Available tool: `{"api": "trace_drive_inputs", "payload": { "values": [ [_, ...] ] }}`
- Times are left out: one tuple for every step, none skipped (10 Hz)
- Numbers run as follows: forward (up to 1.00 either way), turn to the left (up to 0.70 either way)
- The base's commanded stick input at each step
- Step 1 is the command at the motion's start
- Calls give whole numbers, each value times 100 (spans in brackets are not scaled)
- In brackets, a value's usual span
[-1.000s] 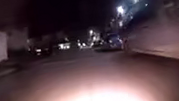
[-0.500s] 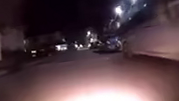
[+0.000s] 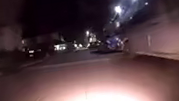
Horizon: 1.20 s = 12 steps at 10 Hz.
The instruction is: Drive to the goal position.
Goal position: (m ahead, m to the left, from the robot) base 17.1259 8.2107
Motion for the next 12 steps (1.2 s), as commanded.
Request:
{"api": "trace_drive_inputs", "payload": {
  "values": [
    [60,0],
    [60,0],
    [60,0],
    [60,0],
    [60,0],
    [60,0],
    [60,-15],
    [60,-15],
    [60,-15],
    [60,-15],
    [60,-15],
    [60,-15]
  ]
}}
